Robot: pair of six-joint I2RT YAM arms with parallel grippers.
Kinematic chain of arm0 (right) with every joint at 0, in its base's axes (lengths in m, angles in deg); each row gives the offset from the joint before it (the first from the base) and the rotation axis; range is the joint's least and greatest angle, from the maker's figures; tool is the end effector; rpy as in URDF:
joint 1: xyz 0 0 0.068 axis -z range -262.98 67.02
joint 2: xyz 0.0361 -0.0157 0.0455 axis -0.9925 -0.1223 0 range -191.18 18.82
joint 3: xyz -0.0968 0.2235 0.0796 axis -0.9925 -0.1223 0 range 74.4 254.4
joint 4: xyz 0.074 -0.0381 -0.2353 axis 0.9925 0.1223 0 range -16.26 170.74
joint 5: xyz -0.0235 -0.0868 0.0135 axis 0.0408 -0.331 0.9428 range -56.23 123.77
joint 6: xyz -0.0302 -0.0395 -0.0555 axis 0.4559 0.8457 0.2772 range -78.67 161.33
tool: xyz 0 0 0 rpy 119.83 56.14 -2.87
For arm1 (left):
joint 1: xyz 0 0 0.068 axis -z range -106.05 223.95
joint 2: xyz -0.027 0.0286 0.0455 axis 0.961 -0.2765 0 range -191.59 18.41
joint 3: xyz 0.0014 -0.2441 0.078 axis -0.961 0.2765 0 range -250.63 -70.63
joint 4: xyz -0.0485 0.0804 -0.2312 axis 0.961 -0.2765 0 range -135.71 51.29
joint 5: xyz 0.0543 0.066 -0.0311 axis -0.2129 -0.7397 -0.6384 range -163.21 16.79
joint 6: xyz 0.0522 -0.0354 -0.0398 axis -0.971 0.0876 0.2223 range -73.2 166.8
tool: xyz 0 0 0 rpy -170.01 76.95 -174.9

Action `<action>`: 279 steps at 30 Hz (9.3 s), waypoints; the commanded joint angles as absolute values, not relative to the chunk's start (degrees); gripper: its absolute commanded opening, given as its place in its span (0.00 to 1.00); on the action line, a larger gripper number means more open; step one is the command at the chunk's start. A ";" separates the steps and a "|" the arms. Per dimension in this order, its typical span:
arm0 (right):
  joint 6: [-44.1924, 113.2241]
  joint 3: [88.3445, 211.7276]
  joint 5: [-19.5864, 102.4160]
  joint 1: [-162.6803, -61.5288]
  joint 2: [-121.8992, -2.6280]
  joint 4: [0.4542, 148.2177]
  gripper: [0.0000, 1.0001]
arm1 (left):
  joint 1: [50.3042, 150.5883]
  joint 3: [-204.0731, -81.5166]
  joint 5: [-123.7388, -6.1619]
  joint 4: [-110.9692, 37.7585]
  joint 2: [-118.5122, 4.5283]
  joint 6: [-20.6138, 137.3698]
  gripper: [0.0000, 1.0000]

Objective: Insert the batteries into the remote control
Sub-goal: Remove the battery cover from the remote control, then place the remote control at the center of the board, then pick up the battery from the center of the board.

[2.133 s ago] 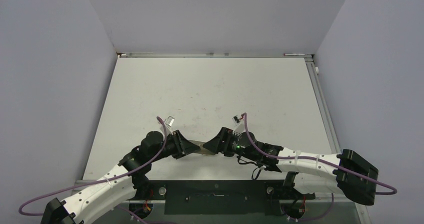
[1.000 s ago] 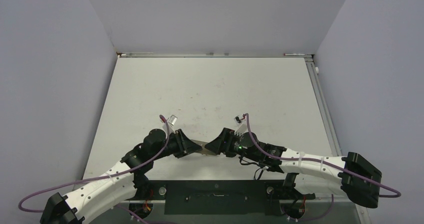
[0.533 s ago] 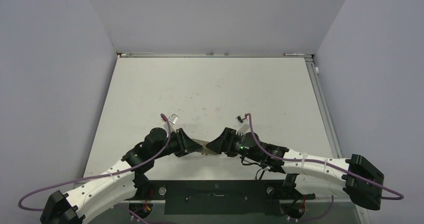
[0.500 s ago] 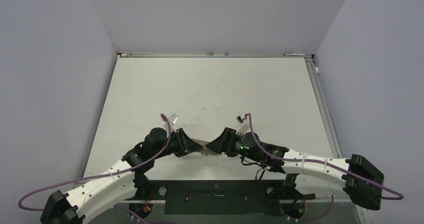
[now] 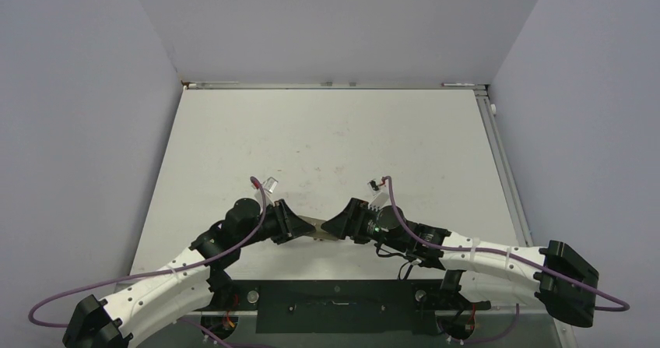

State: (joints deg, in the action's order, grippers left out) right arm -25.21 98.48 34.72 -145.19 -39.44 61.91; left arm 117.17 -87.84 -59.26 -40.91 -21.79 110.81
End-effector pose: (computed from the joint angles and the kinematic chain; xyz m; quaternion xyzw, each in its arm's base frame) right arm 0.1121 0.2148 0.1906 0.0268 0.8303 0.5048 0.2346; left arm 0.1286 -0.1417 0.1800 -0.0872 0.8360 -0.4891 0.2329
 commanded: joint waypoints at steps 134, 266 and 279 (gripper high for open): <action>-15.99 97.01 29.86 -136.06 -20.59 85.73 0.70 | 104.43 -92.53 -42.94 1.56 -70.04 111.86 0.32; 67.41 126.76 54.87 -141.85 -73.95 87.53 0.50 | 98.70 -115.15 -57.37 -77.13 -18.02 76.60 0.77; 67.87 127.66 55.22 -141.51 -76.48 87.68 0.49 | 94.87 -114.75 -53.77 -76.01 -18.94 75.98 0.77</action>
State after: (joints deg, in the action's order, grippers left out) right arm 66.63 125.60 53.72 -141.85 -75.44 89.20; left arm 96.14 -115.01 -56.11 -78.91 -18.80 77.32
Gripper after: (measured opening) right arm 0.496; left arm 0.765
